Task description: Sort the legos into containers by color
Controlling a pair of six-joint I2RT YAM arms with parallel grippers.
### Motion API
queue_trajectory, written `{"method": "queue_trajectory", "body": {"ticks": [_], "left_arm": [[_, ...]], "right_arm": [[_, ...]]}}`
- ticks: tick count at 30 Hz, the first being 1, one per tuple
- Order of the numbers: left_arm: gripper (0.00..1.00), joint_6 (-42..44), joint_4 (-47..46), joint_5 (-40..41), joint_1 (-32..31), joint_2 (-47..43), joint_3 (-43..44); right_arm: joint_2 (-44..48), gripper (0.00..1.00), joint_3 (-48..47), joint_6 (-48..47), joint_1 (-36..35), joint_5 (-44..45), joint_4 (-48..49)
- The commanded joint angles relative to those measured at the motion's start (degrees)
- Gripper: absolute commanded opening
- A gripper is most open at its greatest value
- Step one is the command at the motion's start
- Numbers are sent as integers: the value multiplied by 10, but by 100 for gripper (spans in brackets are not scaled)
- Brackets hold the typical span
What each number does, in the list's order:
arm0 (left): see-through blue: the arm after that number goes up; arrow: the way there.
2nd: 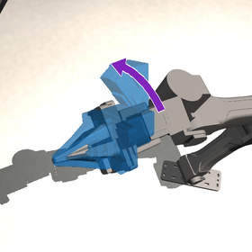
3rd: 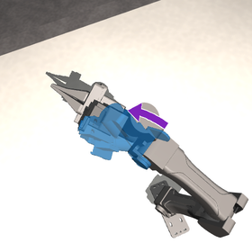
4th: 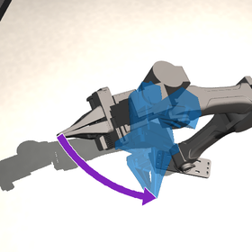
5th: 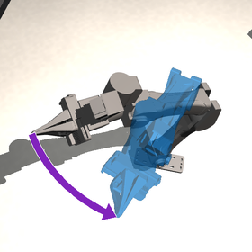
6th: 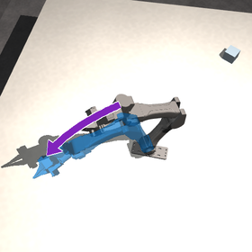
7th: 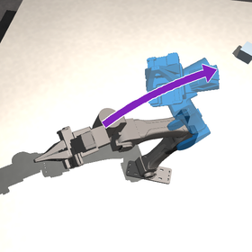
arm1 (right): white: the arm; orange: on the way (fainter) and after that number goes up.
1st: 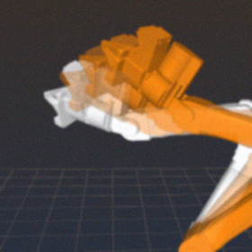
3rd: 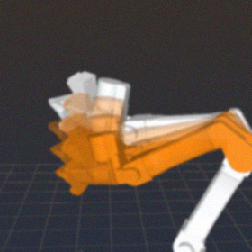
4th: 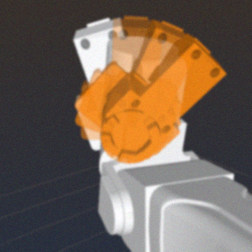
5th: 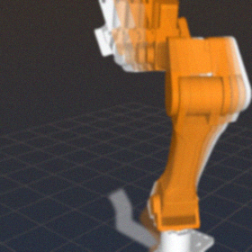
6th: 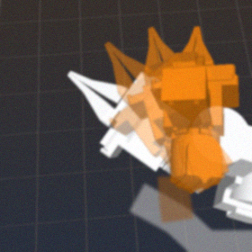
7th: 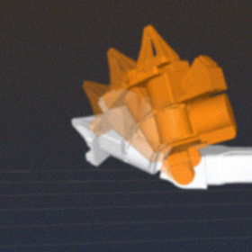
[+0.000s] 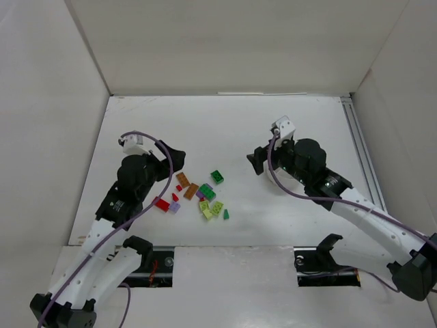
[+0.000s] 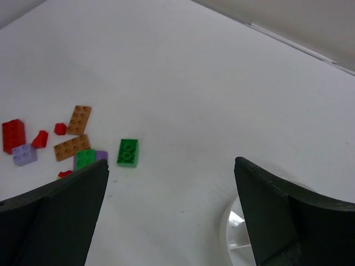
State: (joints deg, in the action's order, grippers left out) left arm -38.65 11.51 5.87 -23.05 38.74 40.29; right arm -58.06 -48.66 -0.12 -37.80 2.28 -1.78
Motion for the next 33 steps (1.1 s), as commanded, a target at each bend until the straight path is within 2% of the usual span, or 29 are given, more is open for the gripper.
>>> {"method": "queue_trajectory", "body": {"ticks": [1,5,9,13,15,17,18,21,25,33], "left_arm": [[100,-13,36,-10,-3,31,36],[100,0,45,-52,-3,52,49],[100,-6,20,-89,-3,37,34],[100,-18,55,-75,-3,25,34],[100,-23,67,-75,-3,6,20],[100,-28,73,-75,-3,-8,9],[100,-28,73,-75,-3,-14,4],[100,-28,80,-75,-3,-31,-1],[100,-28,92,-81,-3,-46,-1],[100,-18,98,-106,-3,-58,-1]], "right_arm": [[10,100,1,0,-36,-24,2],[-23,100,14,-28,-75,-69,-11],[-121,100,-25,10,-128,-20,-66],[-197,100,-49,171,-191,125,-113],[-227,100,-49,292,-207,145,-125],[-241,92,-49,373,-227,165,-119],[-255,91,-49,443,-233,172,-111],[-281,91,-73,491,-250,206,-110],[-360,90,-140,538,-255,225,-175],[-405,81,-154,609,-260,240,-186]]}}
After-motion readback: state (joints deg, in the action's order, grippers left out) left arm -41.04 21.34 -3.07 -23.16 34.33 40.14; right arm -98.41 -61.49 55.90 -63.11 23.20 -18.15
